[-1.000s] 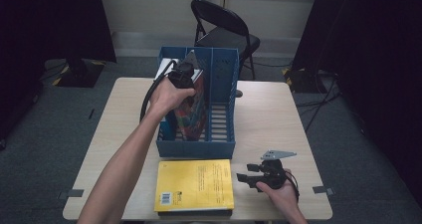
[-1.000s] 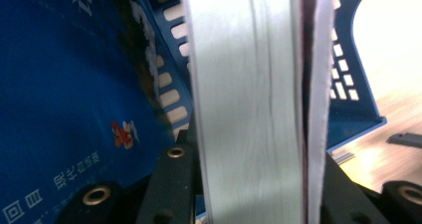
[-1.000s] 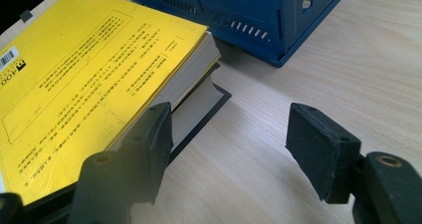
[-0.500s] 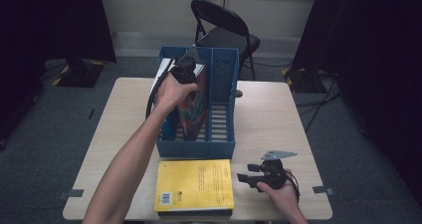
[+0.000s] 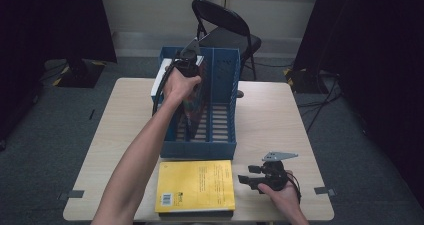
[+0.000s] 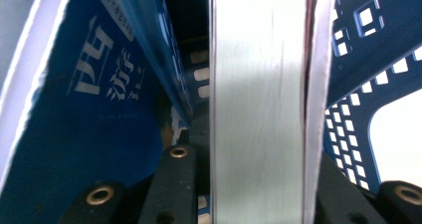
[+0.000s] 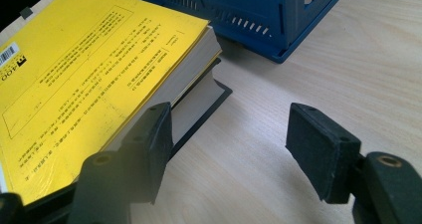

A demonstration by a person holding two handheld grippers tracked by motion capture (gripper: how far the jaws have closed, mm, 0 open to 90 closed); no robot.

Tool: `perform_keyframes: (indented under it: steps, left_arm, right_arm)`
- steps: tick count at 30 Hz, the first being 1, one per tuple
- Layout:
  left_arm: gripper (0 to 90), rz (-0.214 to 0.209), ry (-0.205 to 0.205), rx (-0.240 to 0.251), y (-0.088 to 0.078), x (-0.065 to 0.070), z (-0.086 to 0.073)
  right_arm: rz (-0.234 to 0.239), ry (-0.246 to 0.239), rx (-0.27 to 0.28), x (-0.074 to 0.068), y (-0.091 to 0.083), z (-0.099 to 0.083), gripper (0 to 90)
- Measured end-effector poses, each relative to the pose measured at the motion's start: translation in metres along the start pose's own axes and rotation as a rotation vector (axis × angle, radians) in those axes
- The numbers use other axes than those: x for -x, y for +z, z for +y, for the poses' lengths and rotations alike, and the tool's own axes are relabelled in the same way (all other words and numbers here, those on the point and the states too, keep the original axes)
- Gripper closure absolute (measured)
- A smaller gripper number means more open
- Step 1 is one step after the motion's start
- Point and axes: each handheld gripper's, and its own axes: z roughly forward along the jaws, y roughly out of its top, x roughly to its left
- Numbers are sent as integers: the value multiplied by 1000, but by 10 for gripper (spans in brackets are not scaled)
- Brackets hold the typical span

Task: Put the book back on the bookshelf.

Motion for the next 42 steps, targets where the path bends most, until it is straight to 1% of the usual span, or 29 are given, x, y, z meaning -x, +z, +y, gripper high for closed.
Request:
perform_keyframes:
  steps: [1,2,3,5,6,8,10,11,12,13,15,17,19,21,23,24,26,27,28,29,30,31,32,33,34,37,39,40,42]
  left_arm:
    - [740,-1,6,2,0,-1,0]
    - [739,-1,1,6,0,-1,0]
    - [739,2,11,2,1,-1,0]
    - [738,13,7,2,4,0,-2]
    - [737,20,18,3,3,0,-3]
    - [736,21,12,12,3,1,-4]
    - [725,17,26,48,-1,0,-5]
    - [724,17,29,51,-5,1,-6]
    - [722,18,43,39,-6,1,-7]
    - [717,8,45,37,-8,0,-8]
    - [715,0,39,48,-9,-2,-11]
    - [701,-22,29,58,-10,-4,-14]
    - [688,-22,47,64,-11,-5,-18]
    - [663,-29,49,74,-12,-8,-22]
    - [630,-37,52,68,-14,-11,-25]
    - [628,-36,52,63,-14,-13,-26]
    - [615,-54,50,59,-15,-17,-28]
    - [611,-62,42,58,-15,-18,-29]
    - [612,-69,48,51,-15,-18,-29]
    - [635,-85,38,55,-15,-17,-30]
    - [674,-79,44,51,-15,-17,-30]
    - [685,-62,40,56,-15,-14,-31]
    - [708,-45,44,54,-15,-13,-30]
    - [727,-36,40,49,-15,-13,-30]
    - [737,-40,33,48,-16,-13,-30]
    - [742,-26,17,75,-15,-12,-30]
    - [743,-20,-2,95,-15,-11,-30]
    - [743,-15,-7,97,-15,-11,-30]
    - [744,-8,-17,129,-15,-10,-29]
  right_arm:
    - [1,-1,-1,0,0,0,344]
    - [3,-1,-2,-1,0,0,344]
    - [4,-1,-2,-1,0,0,344]
    - [5,-5,-3,-1,0,0,344]
    - [5,-5,-4,-1,1,0,344]
    - [5,-3,-4,-1,1,0,344]
    - [3,-4,-6,-1,1,0,344]
    - [3,-3,-6,-1,1,0,345]
    - [3,-3,-6,-1,1,0,344]
    - [3,-2,-6,-1,1,0,344]
    - [0,-2,-6,-1,1,0,344]
    - [0,-2,-4,-1,1,0,345]
    - [2,-4,-5,-2,1,0,345]
    - [2,-4,-5,-3,1,0,345]
    - [1,-3,-7,-2,2,0,344]
    - [0,-2,-7,-2,2,0,345]
    - [-1,-1,-8,-2,2,1,344]
    - [-1,-1,-8,-2,2,1,345]
    - [-2,-2,-7,-2,2,1,345]
    - [-1,-1,-7,-2,2,1,345]
    - [-2,-4,-6,-2,3,1,345]
    - [-2,-4,-7,-2,3,1,345]
    - [-2,-4,-7,-2,3,1,344]
    - [-3,-3,-8,-3,3,1,344]
    - [-2,-3,-8,-3,3,1,344]
    - [-1,-4,-7,-2,3,1,344]
    - [-4,-1,-5,-1,2,1,345]
    - [-4,-1,-6,-1,2,1,344]
    - [-4,1,-4,0,1,1,345]
